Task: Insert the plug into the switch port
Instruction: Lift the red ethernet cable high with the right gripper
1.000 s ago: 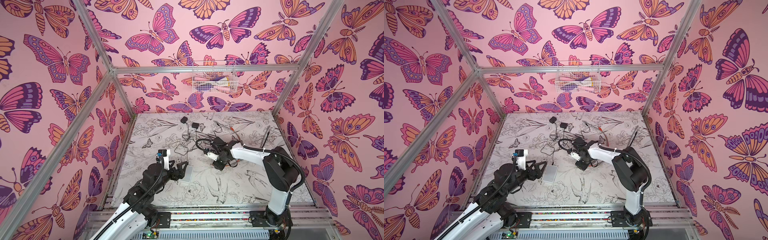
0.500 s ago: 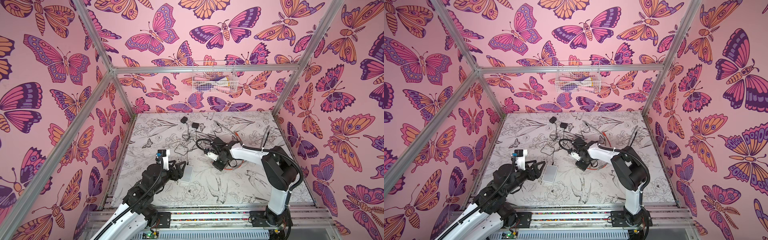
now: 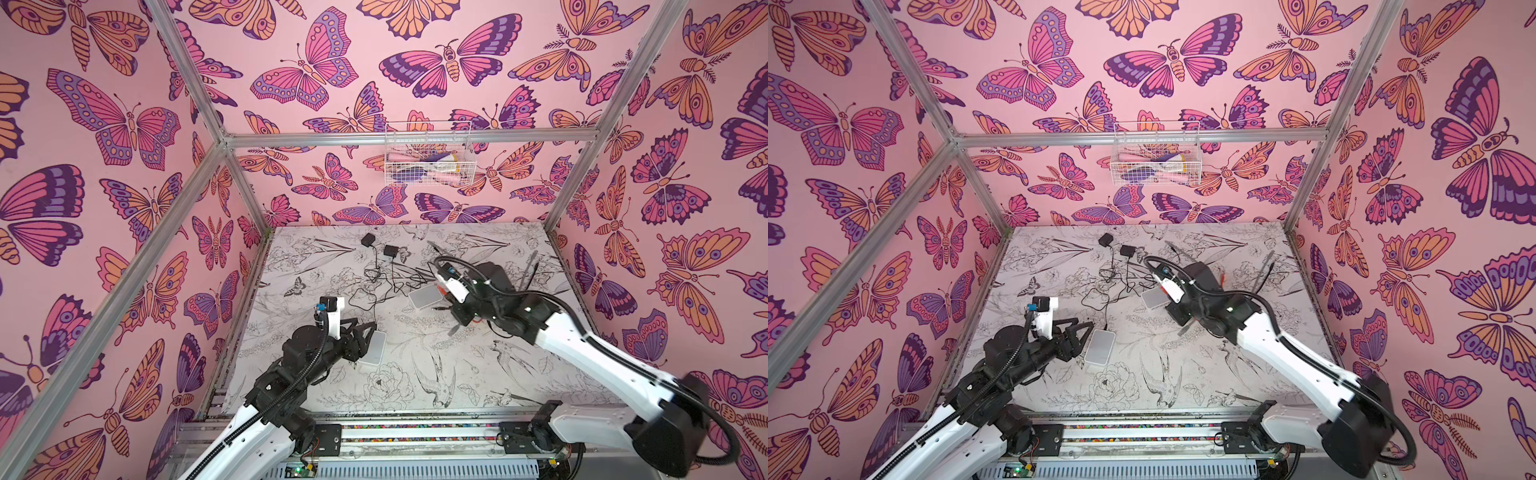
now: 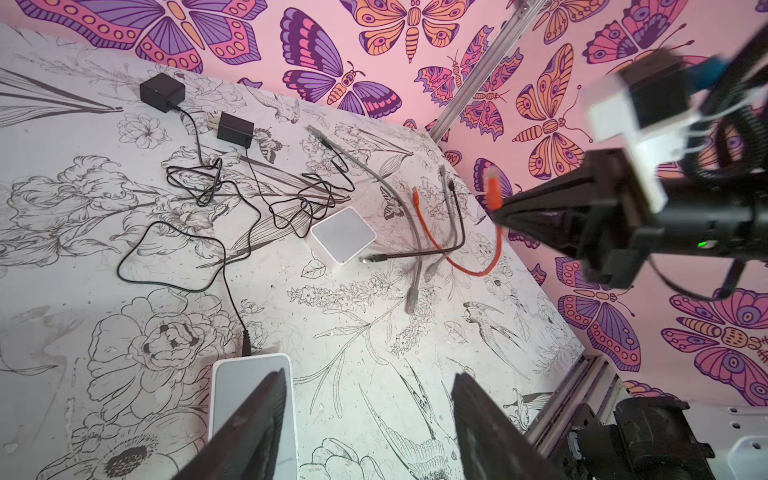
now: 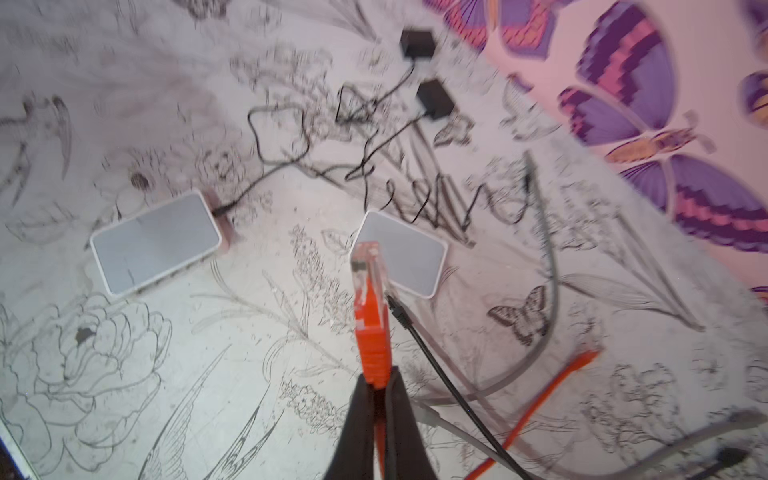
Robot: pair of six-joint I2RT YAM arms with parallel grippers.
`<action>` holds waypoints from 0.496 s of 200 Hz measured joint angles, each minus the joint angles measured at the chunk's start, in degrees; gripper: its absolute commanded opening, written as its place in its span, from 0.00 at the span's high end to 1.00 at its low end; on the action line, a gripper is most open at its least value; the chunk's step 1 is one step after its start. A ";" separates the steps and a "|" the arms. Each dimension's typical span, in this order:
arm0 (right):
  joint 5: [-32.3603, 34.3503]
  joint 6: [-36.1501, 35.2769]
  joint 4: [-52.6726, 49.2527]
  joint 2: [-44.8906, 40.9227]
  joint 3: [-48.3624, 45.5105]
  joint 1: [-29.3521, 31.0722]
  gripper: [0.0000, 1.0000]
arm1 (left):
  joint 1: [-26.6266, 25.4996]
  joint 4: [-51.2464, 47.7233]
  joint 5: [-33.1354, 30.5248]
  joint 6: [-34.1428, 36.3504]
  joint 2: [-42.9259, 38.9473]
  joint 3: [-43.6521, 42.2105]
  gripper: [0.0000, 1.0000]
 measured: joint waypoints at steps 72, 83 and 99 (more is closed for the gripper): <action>6.21 1.73 7.96 -13.57 -5.95 -1.33 1.00 | 0.00 3.72 3.78 0.07 0.39 0.55 0.40; 8.79 1.73 6.49 -12.39 -2.71 -1.51 1.00 | 0.00 3.74 3.98 0.11 0.48 0.90 0.41; 12.90 2.43 5.88 -10.58 2.62 -1.68 1.00 | 0.00 3.87 4.13 0.11 0.52 1.18 0.42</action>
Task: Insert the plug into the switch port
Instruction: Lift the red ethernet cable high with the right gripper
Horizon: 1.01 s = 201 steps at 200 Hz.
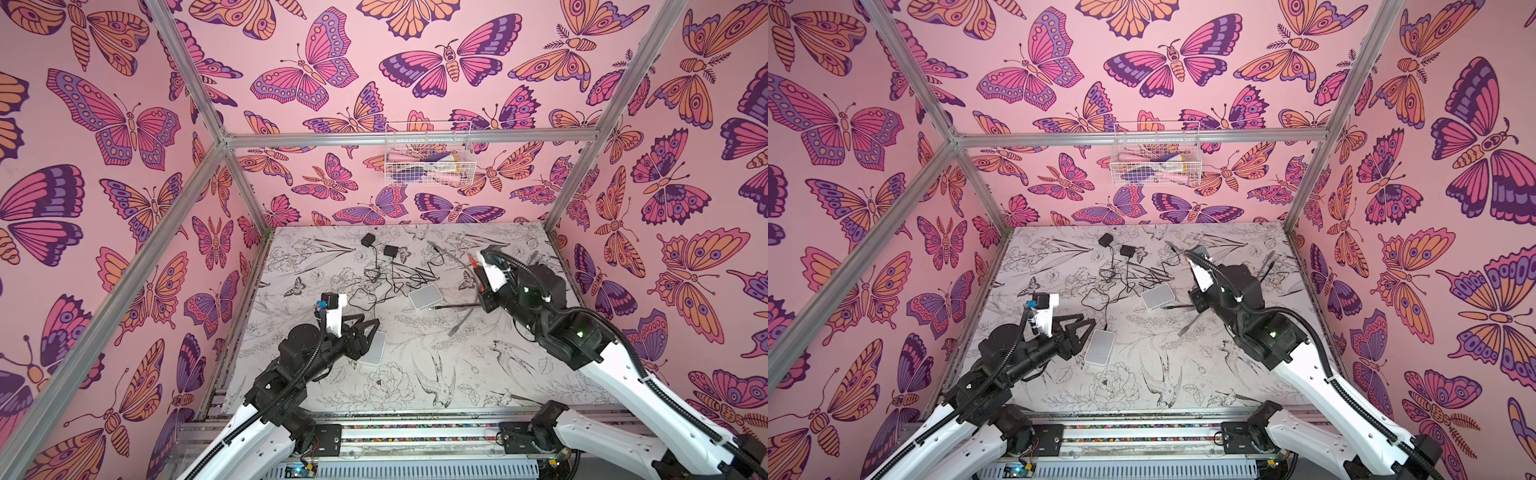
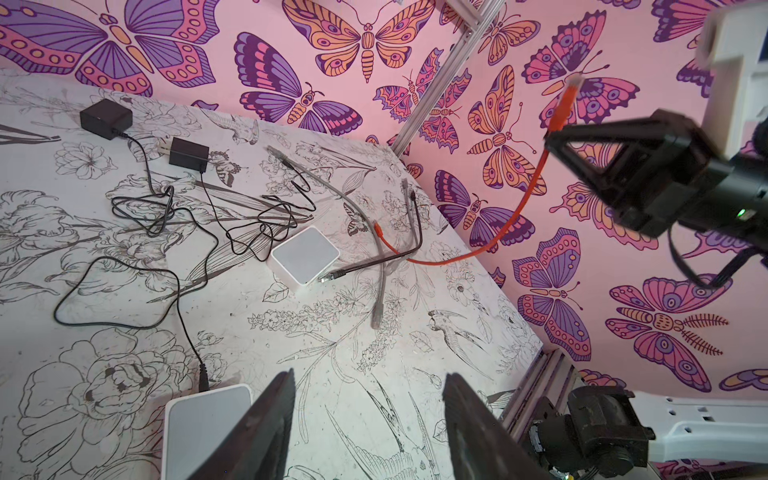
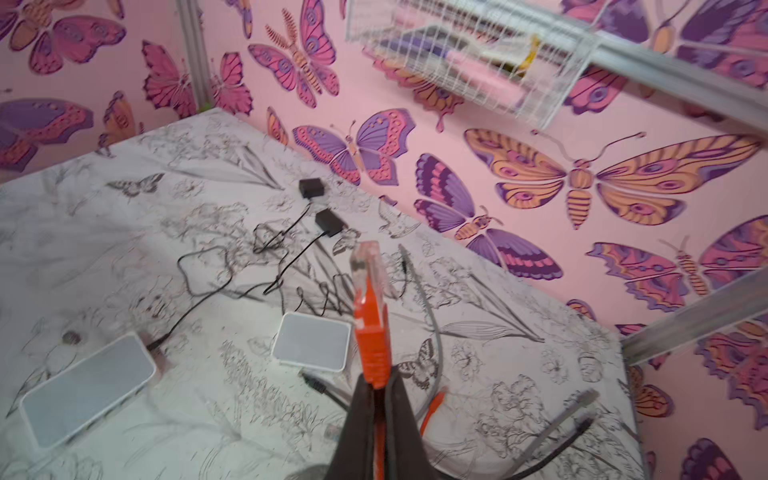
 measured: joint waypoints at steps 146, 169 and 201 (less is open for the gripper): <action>-8.09 24.11 -16.81 14.05 16.55 -19.32 1.00 | 0.00 -0.02 0.02 0.39 -2.21 0.68 0.49; -8.52 25.05 -19.45 12.87 13.55 -19.34 1.00 | 0.00 -0.13 0.04 1.22 -2.91 0.68 0.50; -5.70 24.48 -23.63 13.64 28.28 -19.43 1.00 | 0.00 -0.07 0.52 1.77 0.66 1.07 0.52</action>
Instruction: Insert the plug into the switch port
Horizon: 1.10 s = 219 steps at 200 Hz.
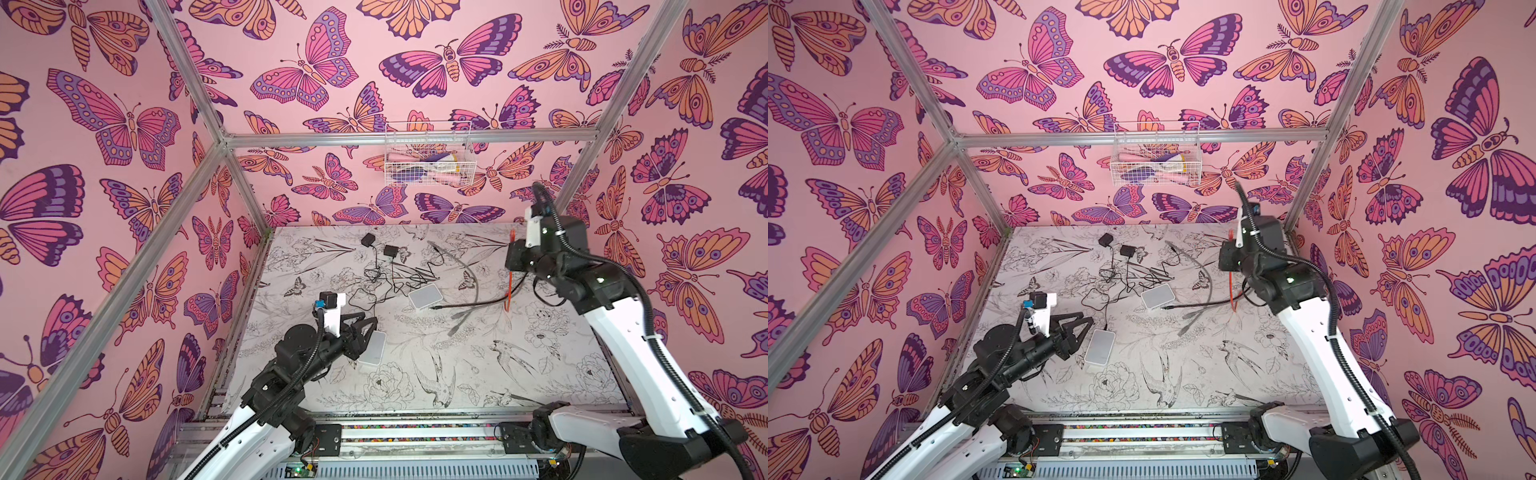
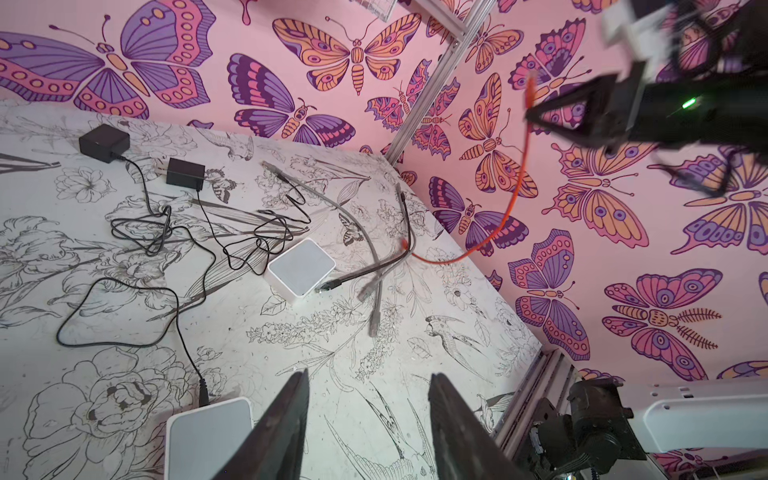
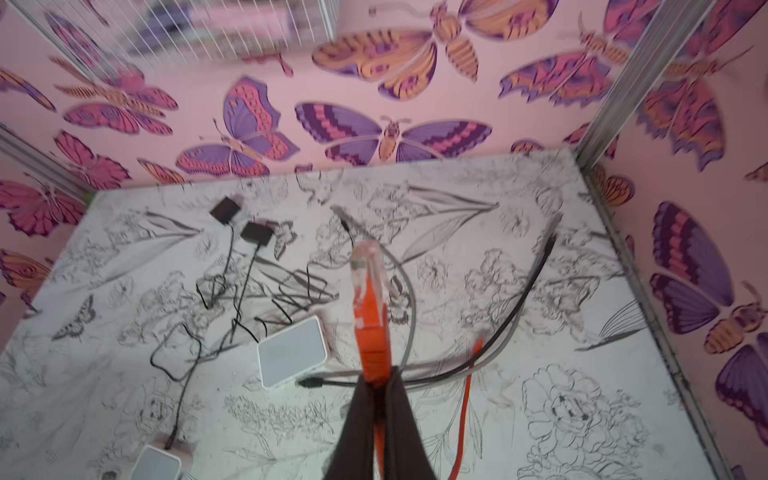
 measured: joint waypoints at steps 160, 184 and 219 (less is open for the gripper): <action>-2.64 -3.72 18.64 -18.45 -41.77 3.63 1.00 | 0.00 6.78 4.76 -2.78 4.09 -3.26 0.54; -4.02 -6.62 26.73 -25.42 -54.80 10.49 1.00 | -0.17 10.19 7.34 -4.07 7.61 -3.26 0.54; -5.38 -10.32 33.20 -30.27 -62.34 15.26 1.00 | -2.80 15.67 9.68 -5.05 13.16 -3.06 0.54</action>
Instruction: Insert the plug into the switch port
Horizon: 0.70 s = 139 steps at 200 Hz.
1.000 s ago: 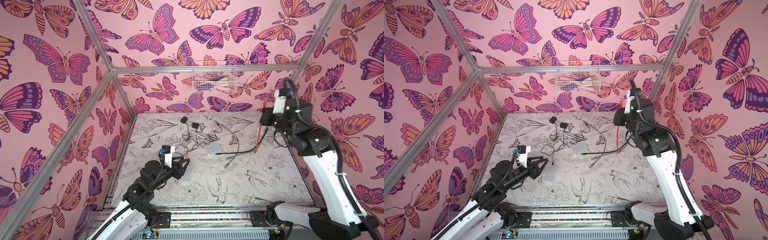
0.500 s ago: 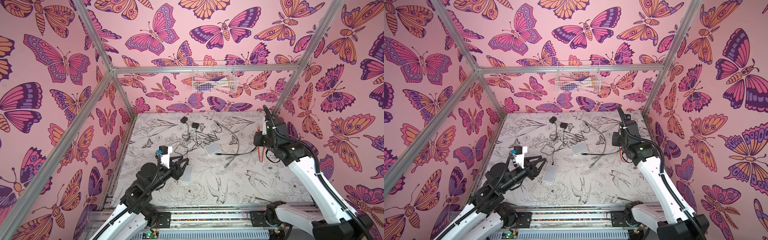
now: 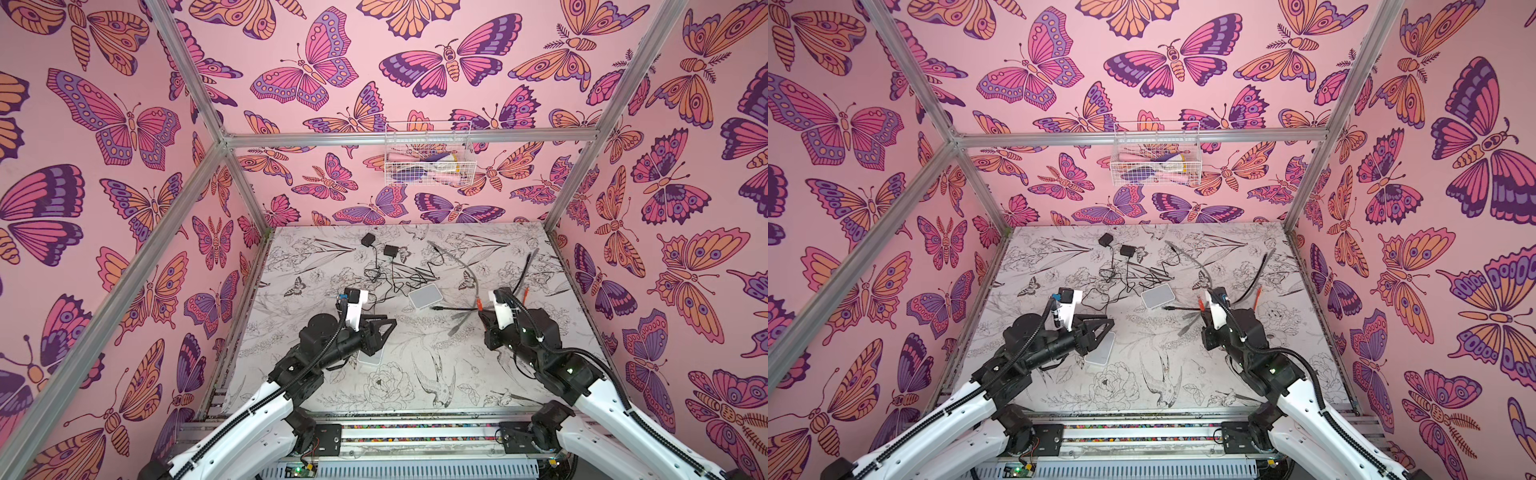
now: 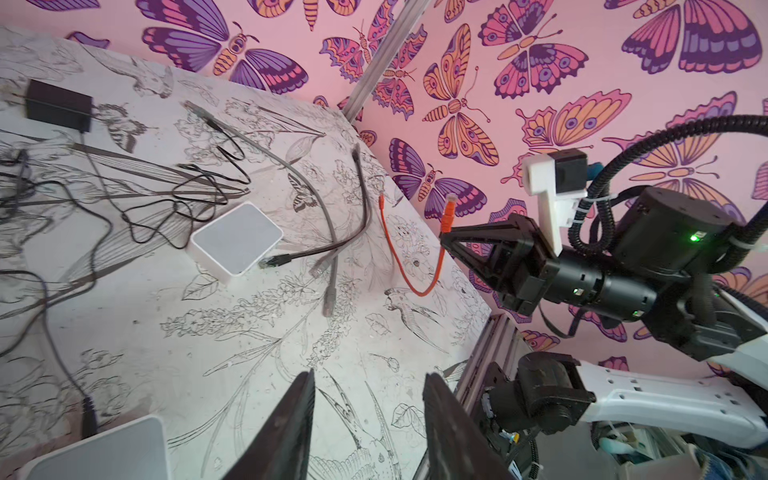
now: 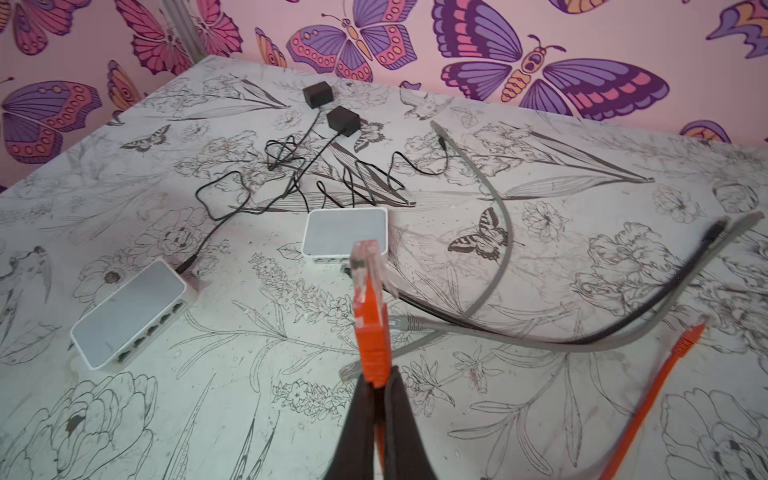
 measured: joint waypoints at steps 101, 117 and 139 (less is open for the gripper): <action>3.10 -6.75 8.55 3.06 -2.69 12.59 1.00 | -6.29 13.97 3.37 -0.68 20.04 7.04 0.49; 3.52 -7.32 8.90 3.61 -2.69 13.22 1.00 | -7.10 15.41 3.61 -0.81 22.23 8.24 0.48; 4.26 -7.69 9.44 4.11 -2.69 13.79 1.00 | -8.15 16.26 3.98 -0.83 24.37 9.38 0.48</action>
